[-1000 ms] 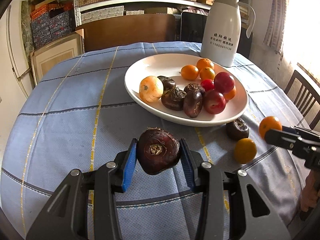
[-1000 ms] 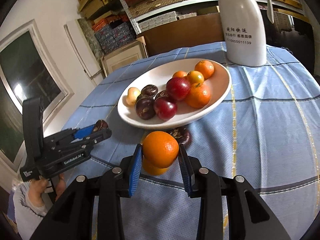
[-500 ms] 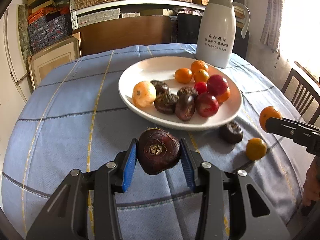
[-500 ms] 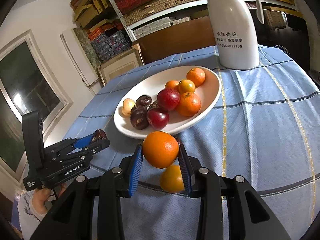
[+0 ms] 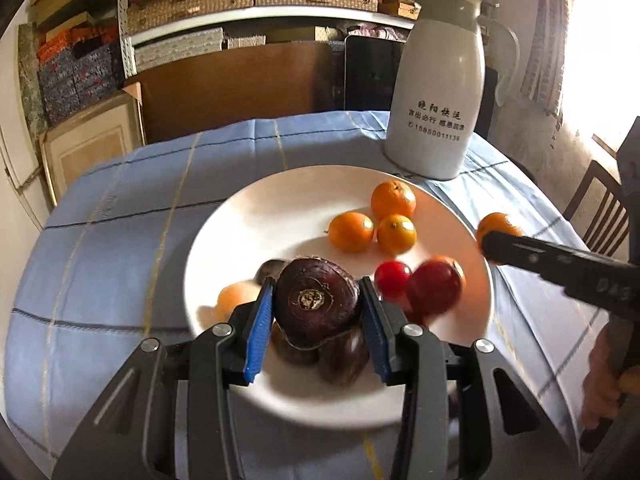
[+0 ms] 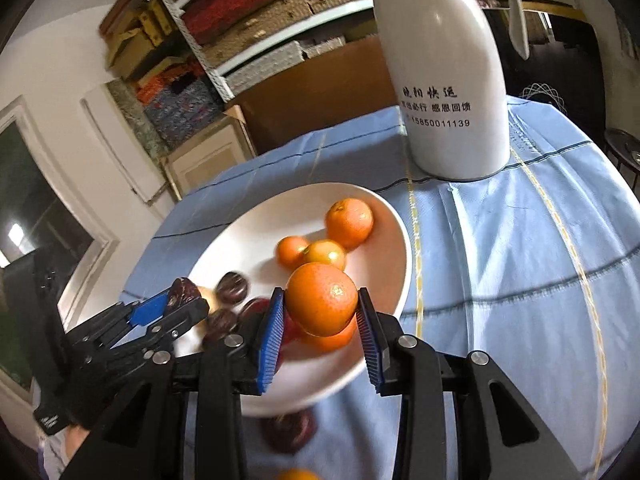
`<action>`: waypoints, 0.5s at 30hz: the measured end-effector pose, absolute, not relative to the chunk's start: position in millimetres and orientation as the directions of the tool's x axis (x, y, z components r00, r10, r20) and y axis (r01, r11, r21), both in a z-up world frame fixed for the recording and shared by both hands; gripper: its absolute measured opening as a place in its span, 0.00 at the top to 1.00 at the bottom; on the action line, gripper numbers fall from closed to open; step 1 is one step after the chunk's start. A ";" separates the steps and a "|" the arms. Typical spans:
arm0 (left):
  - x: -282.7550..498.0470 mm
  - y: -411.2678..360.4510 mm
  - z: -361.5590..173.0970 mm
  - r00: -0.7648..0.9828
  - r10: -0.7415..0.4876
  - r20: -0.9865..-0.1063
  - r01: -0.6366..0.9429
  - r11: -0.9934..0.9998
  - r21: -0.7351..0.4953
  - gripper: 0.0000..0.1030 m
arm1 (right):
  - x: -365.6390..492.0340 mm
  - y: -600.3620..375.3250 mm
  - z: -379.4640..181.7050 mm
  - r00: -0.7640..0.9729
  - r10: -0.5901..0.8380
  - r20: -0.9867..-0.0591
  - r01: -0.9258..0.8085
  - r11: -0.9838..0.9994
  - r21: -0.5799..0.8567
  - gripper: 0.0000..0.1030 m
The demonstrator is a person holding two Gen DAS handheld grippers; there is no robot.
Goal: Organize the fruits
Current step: 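Lower both held fruits onto the white plate and open both grippers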
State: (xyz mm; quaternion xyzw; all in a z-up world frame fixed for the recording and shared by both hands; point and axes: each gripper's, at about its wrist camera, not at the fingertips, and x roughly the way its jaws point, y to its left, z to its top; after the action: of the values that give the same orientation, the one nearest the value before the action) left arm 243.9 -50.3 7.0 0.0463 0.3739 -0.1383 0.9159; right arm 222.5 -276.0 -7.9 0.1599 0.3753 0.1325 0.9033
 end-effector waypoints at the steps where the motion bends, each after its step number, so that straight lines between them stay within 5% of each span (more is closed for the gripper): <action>1: 249.1 -52.2 4.6 0.677 -0.222 -0.702 0.288 0.957 -0.024 0.60 | 230.8 -276.0 -11.3 0.678 0.356 -0.643 -0.111 0.915 0.389 0.65; 4: 255.2 -53.9 1.7 0.686 -0.223 -0.693 0.282 0.959 -0.030 0.39 | 241.5 -281.3 -16.6 0.679 0.357 -0.641 -0.085 0.906 0.415 0.54; 15: 213.0 -20.6 10.0 0.720 -0.200 -0.664 0.234 0.971 -0.039 0.27 | 198.8 -282.8 -5.3 0.705 0.370 -0.605 -0.129 0.906 0.403 0.52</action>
State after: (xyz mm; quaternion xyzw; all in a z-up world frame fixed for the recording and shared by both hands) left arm 213.0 -20.6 10.0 0.0239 0.3551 -0.1170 0.9272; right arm 198.8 -282.8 -5.3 0.1677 0.3588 0.1372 0.9079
